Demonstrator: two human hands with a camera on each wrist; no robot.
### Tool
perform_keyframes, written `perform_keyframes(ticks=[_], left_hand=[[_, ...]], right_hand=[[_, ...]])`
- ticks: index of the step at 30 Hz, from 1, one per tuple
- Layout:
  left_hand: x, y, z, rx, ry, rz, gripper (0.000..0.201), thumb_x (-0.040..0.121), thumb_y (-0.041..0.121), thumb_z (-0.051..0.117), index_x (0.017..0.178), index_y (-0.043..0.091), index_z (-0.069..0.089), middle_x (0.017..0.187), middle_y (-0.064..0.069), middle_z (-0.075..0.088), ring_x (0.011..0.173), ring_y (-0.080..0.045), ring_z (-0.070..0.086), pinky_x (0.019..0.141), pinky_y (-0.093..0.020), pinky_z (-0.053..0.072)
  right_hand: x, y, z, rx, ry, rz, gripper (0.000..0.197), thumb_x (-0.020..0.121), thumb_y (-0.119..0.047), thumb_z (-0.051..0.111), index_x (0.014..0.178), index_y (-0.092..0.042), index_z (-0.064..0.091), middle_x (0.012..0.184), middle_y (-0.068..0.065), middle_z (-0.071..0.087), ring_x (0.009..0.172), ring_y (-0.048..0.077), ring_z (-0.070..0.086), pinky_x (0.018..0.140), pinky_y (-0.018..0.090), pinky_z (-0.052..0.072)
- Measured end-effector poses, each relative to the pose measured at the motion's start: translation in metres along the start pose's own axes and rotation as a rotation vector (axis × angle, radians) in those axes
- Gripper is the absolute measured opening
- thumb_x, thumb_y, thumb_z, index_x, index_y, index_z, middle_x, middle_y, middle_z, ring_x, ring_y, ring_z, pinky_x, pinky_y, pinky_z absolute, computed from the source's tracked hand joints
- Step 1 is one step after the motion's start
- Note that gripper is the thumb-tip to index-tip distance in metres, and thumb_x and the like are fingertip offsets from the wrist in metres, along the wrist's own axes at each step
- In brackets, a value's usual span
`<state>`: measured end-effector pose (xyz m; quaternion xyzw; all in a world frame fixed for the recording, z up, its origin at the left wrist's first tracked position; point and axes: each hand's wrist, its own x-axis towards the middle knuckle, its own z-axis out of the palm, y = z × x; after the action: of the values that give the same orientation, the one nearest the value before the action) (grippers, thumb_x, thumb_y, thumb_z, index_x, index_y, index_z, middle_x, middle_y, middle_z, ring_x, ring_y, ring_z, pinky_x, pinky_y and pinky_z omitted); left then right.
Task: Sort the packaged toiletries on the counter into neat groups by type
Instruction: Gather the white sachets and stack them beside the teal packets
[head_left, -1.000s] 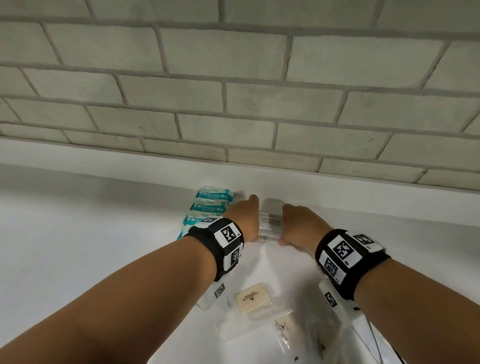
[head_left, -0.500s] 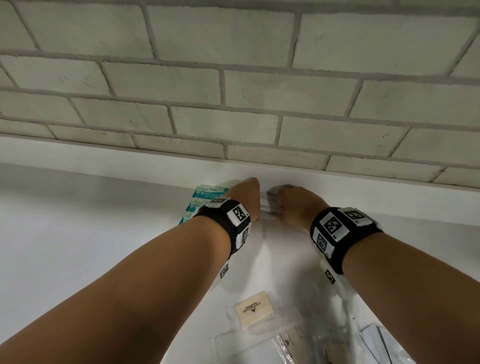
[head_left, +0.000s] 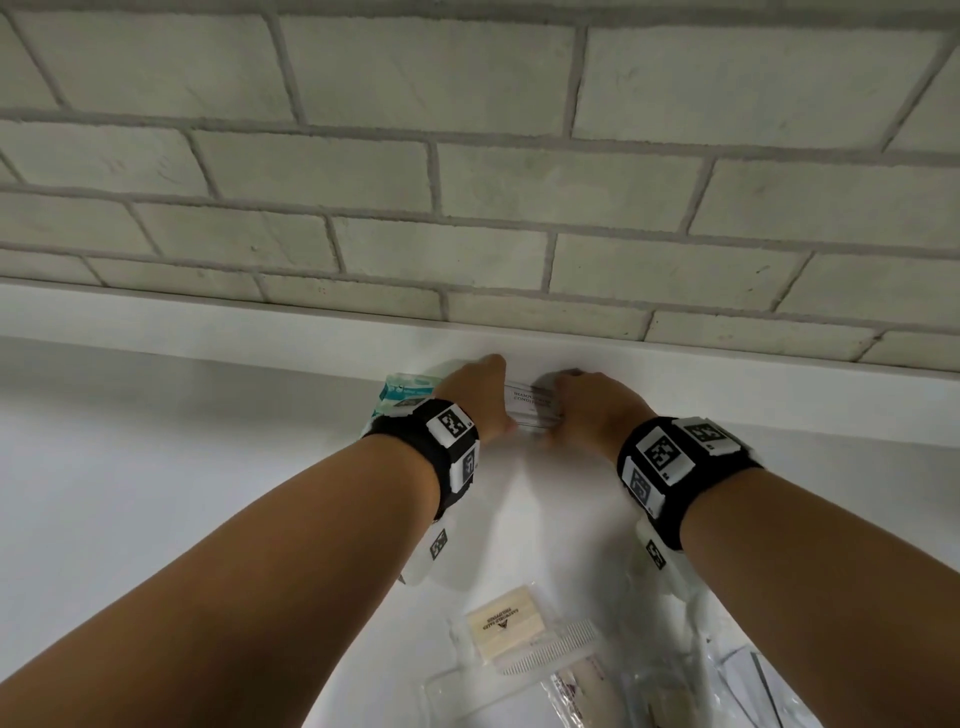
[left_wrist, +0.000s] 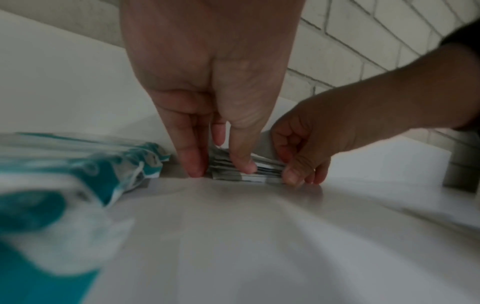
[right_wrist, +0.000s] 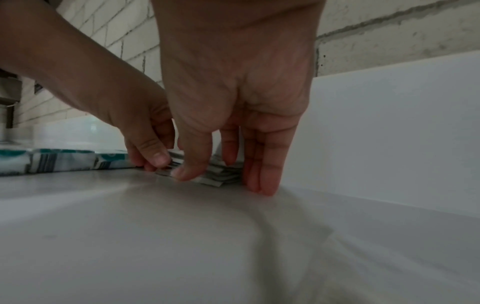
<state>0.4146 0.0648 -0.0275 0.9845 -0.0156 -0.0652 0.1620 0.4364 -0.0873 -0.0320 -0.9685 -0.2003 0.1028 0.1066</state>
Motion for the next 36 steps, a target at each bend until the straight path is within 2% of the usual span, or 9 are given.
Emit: perform_keyframes(ticks=[5,8,12,18,22,25,27,31,36], left_hand=[[-0.005,-0.002,-0.009,-0.037,-0.027,-0.013,0.048,0.079,0.028,0.075,0.115,0.006,0.052,0.113,-0.011,0.061,0.103,-0.028,0.058,0.079,-0.031,0.043],[-0.008,-0.005,-0.017,-0.059,0.025,0.020,0.041,0.088,0.027,0.065,0.125,0.010,0.057,0.124,-0.008,0.060,0.113,-0.025,0.056,0.091,-0.029,0.042],[-0.006,-0.006,-0.017,-0.005,0.045,0.092,0.032,0.095,0.015,0.052,0.126,0.016,0.061,0.132,-0.005,0.059,0.122,-0.022,0.052,0.102,-0.028,0.037],[-0.001,-0.002,-0.006,0.144,0.029,0.078,0.028,0.092,0.004,0.050,0.113,0.007,0.068,0.116,-0.012,0.068,0.108,-0.029,0.061,0.096,-0.038,0.048],[-0.002,0.000,-0.007,0.138,0.049,0.073,0.029,0.095,0.008,0.048,0.118,0.008,0.064,0.120,-0.013,0.064,0.111,-0.029,0.058,0.098,-0.036,0.045],[-0.011,0.001,-0.018,0.054,0.069,0.060,0.032,0.096,0.016,0.050,0.127,0.010,0.057,0.130,-0.013,0.055,0.120,-0.030,0.051,0.101,-0.035,0.038],[-0.023,0.003,-0.023,0.030,0.081,0.072,0.034,0.094,0.023,0.053,0.126,0.016,0.057,0.129,-0.011,0.053,0.120,-0.029,0.050,0.100,-0.035,0.039],[-0.085,0.031,-0.020,0.120,-0.062,0.236,0.034,0.092,0.031,0.056,0.124,0.022,0.059,0.124,-0.006,0.057,0.115,-0.026,0.054,0.092,-0.029,0.040],[-0.171,0.044,0.011,0.223,-0.297,0.309,0.043,0.086,0.043,0.058,0.126,0.031,0.054,0.119,0.002,0.050,0.112,-0.019,0.052,0.086,-0.029,0.043]], right_hand=[[-0.001,0.001,-0.001,0.034,0.000,0.014,0.037,0.075,-0.031,0.072,0.111,-0.029,0.061,0.102,-0.004,0.064,0.096,0.020,0.063,0.077,0.026,0.046],[-0.008,0.007,-0.009,-0.030,0.037,0.025,0.026,0.087,-0.031,0.060,0.110,-0.021,0.062,0.096,-0.003,0.058,0.099,0.021,0.062,0.073,0.026,0.043],[-0.019,0.009,-0.014,-0.176,0.091,0.012,0.032,0.096,-0.014,0.042,0.123,-0.012,0.060,0.121,0.005,0.060,0.110,0.025,0.059,0.092,0.031,0.048],[-0.016,0.000,-0.005,-0.034,0.024,-0.012,0.044,0.096,-0.022,0.042,0.139,-0.032,0.046,0.135,-0.002,0.055,0.120,0.021,0.054,0.100,0.027,0.040],[-0.020,-0.002,-0.010,-0.106,0.011,-0.047,0.040,0.095,-0.014,0.041,0.130,-0.026,0.055,0.129,0.002,0.057,0.112,0.024,0.058,0.094,0.029,0.046],[-0.044,0.000,-0.030,-0.129,-0.008,-0.057,0.030,0.096,-0.019,0.047,0.121,-0.014,0.061,0.124,0.008,0.059,0.110,0.027,0.057,0.091,0.031,0.044],[-0.065,0.007,-0.043,-0.089,-0.077,-0.034,0.030,0.096,-0.024,0.050,0.121,-0.016,0.063,0.124,0.006,0.059,0.111,0.026,0.056,0.091,0.029,0.042],[-0.124,0.019,-0.051,-0.088,-0.272,-0.026,0.028,0.094,-0.030,0.056,0.119,-0.021,0.065,0.126,-0.002,0.060,0.114,0.018,0.054,0.088,0.023,0.037],[-0.207,0.015,-0.028,-0.075,-0.406,-0.084,0.015,0.088,-0.031,0.061,0.100,-0.034,0.068,0.097,-0.015,0.058,0.102,0.013,0.056,0.090,0.029,0.043]])
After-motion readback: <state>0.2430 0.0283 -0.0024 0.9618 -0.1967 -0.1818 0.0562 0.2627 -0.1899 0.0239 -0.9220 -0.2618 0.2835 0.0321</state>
